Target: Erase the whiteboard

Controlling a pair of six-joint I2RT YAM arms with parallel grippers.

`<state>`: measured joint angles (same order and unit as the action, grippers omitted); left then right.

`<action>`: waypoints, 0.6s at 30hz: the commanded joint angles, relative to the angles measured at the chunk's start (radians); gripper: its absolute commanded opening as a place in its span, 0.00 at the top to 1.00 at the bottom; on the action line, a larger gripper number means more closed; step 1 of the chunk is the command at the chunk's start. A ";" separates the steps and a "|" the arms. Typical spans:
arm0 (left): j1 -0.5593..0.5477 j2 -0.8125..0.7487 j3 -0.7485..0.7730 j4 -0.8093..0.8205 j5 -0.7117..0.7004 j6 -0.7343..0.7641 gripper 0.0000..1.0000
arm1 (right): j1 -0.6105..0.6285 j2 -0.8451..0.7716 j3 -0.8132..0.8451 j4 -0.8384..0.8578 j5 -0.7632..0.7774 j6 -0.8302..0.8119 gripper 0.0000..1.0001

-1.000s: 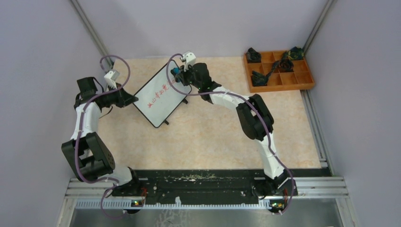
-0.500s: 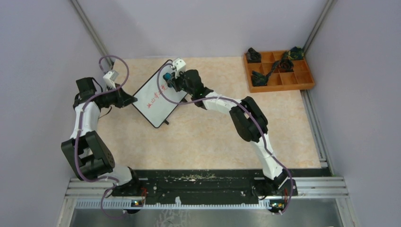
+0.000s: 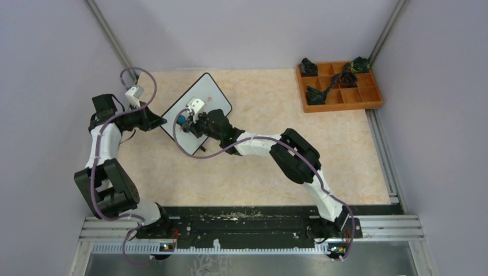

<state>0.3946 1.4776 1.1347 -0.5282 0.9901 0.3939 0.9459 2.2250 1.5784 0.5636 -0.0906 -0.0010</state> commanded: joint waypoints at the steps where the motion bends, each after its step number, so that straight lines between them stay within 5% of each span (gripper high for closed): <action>1: -0.014 0.022 0.001 -0.034 -0.056 0.112 1.00 | 0.051 -0.047 -0.008 0.039 -0.058 0.000 1.00; 18: -0.015 0.024 0.002 -0.063 -0.057 0.139 1.00 | -0.086 0.019 0.066 -0.020 0.077 -0.038 1.00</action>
<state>0.3943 1.4815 1.1355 -0.5316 0.9962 0.4202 0.9447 2.2253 1.5929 0.5377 -0.0921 -0.0246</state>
